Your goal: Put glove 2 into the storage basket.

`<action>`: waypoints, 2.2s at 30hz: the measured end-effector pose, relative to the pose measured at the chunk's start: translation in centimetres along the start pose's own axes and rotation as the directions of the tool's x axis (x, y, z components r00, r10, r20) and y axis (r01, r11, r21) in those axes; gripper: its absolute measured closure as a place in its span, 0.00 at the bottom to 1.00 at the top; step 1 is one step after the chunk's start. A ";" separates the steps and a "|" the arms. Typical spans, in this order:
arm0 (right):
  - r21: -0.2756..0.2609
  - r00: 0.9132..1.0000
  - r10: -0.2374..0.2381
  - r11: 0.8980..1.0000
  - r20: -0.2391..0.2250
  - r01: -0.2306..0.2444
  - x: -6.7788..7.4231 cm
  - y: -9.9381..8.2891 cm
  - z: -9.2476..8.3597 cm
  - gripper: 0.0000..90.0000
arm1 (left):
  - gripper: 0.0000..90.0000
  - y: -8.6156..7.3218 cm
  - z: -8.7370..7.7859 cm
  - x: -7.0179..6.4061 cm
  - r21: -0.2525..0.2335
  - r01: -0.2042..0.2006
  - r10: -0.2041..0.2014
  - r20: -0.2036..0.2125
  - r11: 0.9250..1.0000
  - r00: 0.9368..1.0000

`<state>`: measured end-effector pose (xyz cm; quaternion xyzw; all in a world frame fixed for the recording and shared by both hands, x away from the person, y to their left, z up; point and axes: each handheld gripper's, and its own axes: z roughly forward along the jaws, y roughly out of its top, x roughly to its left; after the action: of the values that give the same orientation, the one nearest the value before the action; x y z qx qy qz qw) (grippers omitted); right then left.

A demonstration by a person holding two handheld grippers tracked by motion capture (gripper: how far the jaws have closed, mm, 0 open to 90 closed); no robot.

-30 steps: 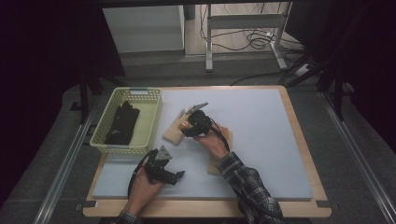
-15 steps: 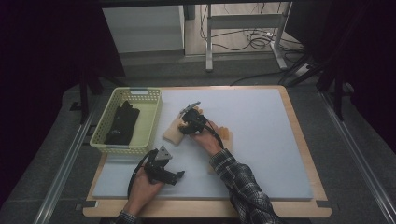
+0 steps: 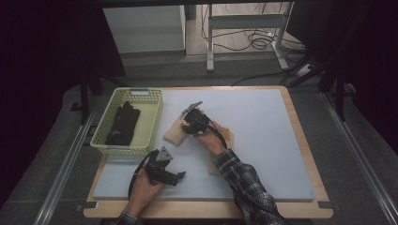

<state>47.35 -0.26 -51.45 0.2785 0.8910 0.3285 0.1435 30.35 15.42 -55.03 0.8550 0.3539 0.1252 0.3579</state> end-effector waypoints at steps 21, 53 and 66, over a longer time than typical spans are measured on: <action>-0.101 0.996 -0.076 0.992 -0.053 0.070 0.8 0.3 -6.8 0.67 | 0.04 0.0 0.0 0.0 0.001 -0.004 0.004 0.000 1.000 1.000; -0.129 0.984 -0.151 0.982 -0.093 0.139 -1.0 -7.6 -17.7 0.67 | 0.04 0.0 0.0 0.0 -0.002 -0.001 0.001 -0.001 1.000 1.000; -0.076 0.983 -0.132 0.990 -0.127 0.123 -1.2 -11.2 -16.1 0.66 | 0.04 0.0 0.0 0.0 0.000 -0.005 0.005 -0.001 1.000 1.000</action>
<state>36.73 -16.16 -46.81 0.1936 0.9029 0.3663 0.1144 30.38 15.43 -55.03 0.8557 0.3519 0.1265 0.3576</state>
